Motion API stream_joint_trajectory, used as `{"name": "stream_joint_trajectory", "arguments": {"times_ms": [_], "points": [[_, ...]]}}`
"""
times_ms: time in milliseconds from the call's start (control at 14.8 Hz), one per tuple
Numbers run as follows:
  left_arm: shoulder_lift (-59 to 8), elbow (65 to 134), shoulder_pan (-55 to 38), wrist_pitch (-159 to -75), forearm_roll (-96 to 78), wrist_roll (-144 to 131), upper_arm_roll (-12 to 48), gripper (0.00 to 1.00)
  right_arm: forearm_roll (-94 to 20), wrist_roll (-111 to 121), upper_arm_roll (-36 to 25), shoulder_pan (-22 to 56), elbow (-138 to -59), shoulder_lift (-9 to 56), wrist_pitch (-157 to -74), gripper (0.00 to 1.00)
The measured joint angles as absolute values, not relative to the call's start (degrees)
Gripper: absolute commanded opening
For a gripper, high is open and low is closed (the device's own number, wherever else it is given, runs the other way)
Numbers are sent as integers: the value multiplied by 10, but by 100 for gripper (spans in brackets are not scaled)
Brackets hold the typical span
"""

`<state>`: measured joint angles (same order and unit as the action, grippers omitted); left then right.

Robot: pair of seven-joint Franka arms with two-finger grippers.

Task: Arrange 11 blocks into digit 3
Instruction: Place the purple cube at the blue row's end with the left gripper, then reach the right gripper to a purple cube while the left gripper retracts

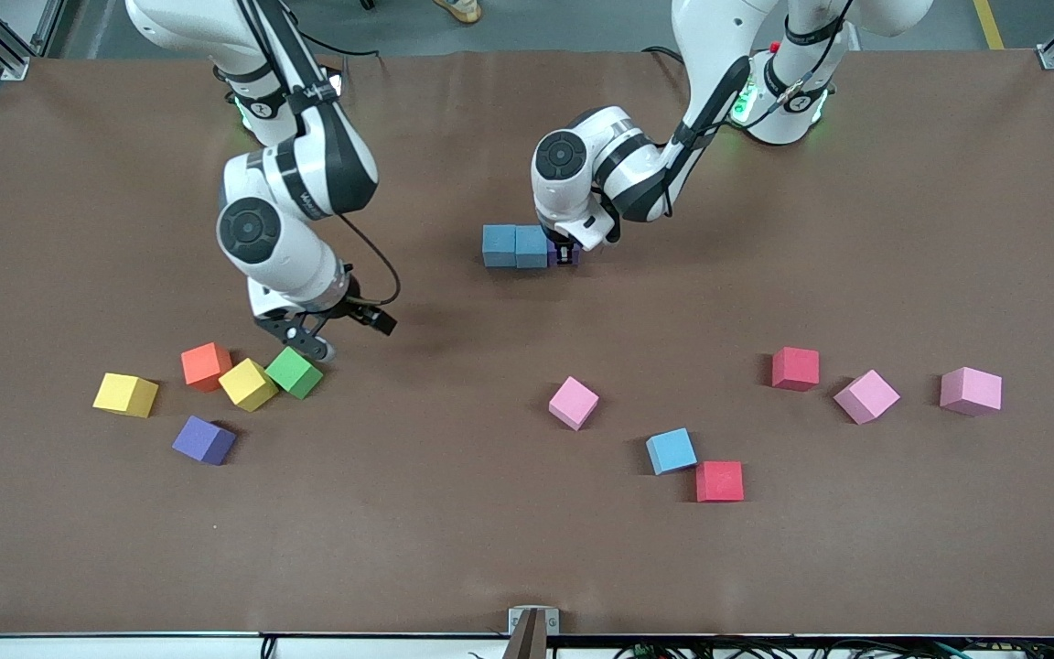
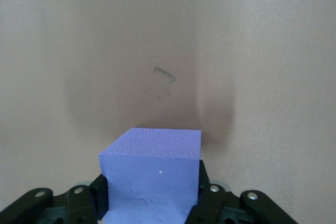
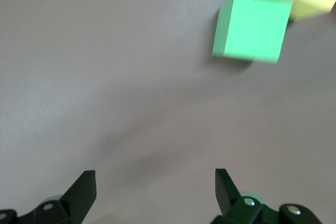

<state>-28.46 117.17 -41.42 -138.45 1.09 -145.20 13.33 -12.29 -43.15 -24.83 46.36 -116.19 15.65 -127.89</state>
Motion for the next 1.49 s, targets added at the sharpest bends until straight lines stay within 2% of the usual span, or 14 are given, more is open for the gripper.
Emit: {"name": "stream_joint_trajectory", "arguments": {"times_ms": [68,135,203,270,338,608,945,1215,1485], "points": [[-287,1168,-414,-1384,11,-1452,133,28,-104,-431,-248,454,-1161,156,-1289,100],[-289,1165,-414,-1384,11,-1452,133,36,-88,-430,-248,443,-1160,156,-1298,100],[-291,1162,-414,-1384,11,-1452,133,49,-77,-423,-248,431,-1159,156,-1303,100],[-292,1160,-414,-1384,11,-1452,133,72,-72,-408,-249,416,-1156,156,-1305,100],[-293,1159,-414,-1383,11,-1452,133,100,-69,-383,-249,399,-1149,156,-1306,100],[-296,1155,-414,-1383,11,-1452,133,100,-67,-279,-251,320,-1089,155,-1306,100],[-277,1142,-414,-1338,11,-1452,133,100,-67,-245,-251,284,-1018,155,-1296,100],[-234,1140,-414,-1281,11,-1452,141,100,-67,-212,-250,259,-1010,160,-1247,100],[-191,1129,-410,-1238,11,-1439,143,100,-67,-196,-249,247,-1010,175,-1241,100]]}}
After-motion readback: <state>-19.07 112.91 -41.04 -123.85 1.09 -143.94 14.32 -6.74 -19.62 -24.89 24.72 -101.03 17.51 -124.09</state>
